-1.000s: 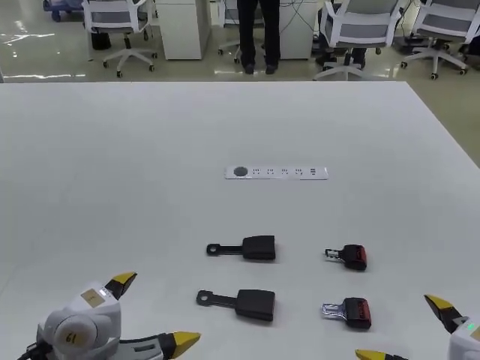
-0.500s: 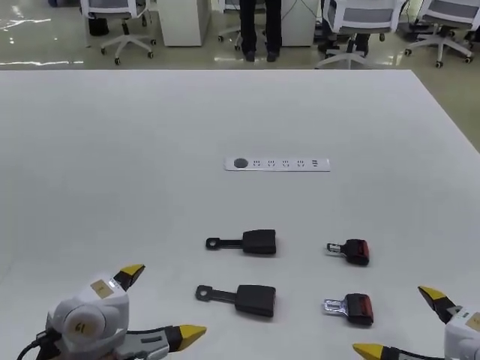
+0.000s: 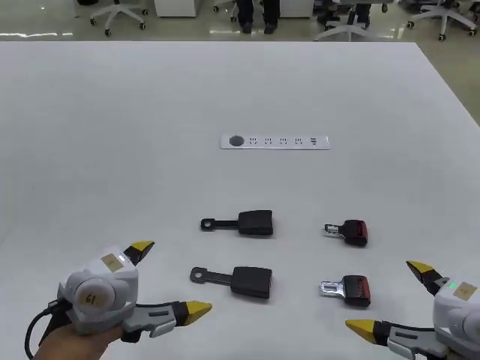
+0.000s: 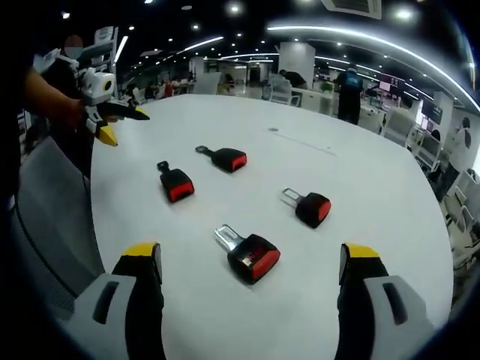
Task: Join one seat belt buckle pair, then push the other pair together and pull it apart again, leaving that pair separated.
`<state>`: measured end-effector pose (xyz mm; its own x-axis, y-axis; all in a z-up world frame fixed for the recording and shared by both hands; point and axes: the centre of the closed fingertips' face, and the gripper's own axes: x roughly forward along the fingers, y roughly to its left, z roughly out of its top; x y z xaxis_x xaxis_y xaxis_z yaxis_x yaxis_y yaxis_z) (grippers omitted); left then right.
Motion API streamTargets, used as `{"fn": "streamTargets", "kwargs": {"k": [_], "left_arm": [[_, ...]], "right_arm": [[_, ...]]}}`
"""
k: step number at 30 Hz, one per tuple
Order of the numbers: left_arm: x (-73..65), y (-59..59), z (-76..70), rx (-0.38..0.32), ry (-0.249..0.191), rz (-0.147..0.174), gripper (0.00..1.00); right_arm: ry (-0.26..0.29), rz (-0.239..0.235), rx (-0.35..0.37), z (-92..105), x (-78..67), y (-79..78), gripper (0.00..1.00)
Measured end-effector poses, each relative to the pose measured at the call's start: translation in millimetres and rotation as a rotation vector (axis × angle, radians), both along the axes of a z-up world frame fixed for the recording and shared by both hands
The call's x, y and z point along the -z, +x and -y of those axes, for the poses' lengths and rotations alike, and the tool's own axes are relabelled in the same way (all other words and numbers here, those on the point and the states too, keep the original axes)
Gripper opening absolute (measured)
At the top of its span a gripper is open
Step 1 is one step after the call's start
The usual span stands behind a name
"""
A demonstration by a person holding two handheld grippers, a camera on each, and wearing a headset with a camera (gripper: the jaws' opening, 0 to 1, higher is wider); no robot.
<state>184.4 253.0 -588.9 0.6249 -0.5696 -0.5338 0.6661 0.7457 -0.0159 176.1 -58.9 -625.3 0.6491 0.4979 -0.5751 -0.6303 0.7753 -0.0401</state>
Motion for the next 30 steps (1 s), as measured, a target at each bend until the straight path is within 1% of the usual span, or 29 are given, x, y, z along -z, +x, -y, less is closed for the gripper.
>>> {"fn": "streamTargets", "kwargs": {"k": [3, 5, 8, 10, 12, 18, 20, 24, 27, 30], "left_arm": [[3.1, 4.0, 6.2, 0.021, -0.001, -0.005, 0.94], [7.3, 6.8, 7.7, 0.033, 0.005, -0.008, 0.94], [9.2, 9.9, 12.4, 0.045, 0.004, -0.014, 0.94], [11.6, 11.9, 14.7, 0.054, 0.006, -0.018, 0.93], [13.3, 13.9, 17.5, 0.066, 0.008, -0.022, 0.93], [19.0, 19.7, 26.0, 0.103, 0.01, -0.032, 0.91], [21.0, 21.4, 30.0, 0.114, 0.012, -0.036, 0.91], [29.9, 24.2, 35.5, 0.15, 0.026, -0.048, 0.9], [34.1, 26.3, 40.7, 0.169, 0.024, -0.056, 0.89], [39.2, 27.6, 47.2, 0.205, 0.032, -0.065, 0.88]], "right_arm": [[-0.003, -0.011, -0.02, -2.1, 3.1, 2.1, 0.99], [-0.003, -0.018, -0.031, -3.8, 4.7, 3.5, 0.99], [-0.004, -0.025, -0.041, -4.0, 7.7, 5.3, 0.99], [0.003, -0.038, -0.054, -6.6, 7.8, 5.4, 0.98], [0.001, -0.043, -0.06, -6.4, 11.1, 7.5, 0.96], [0.0, -0.053, -0.076, -8.0, 15.9, 13.1, 0.97], [0.0, -0.062, -0.089, -9.0, 20.1, 14.0, 0.97], [-0.002, -0.079, -0.112, -8.5, 26.6, 16.9, 0.96], [-0.006, -0.091, -0.129, -11.4, 26.5, 16.3, 0.95], [-0.004, -0.104, -0.15, -14.2, 28.2, 16.2, 0.94]]}}
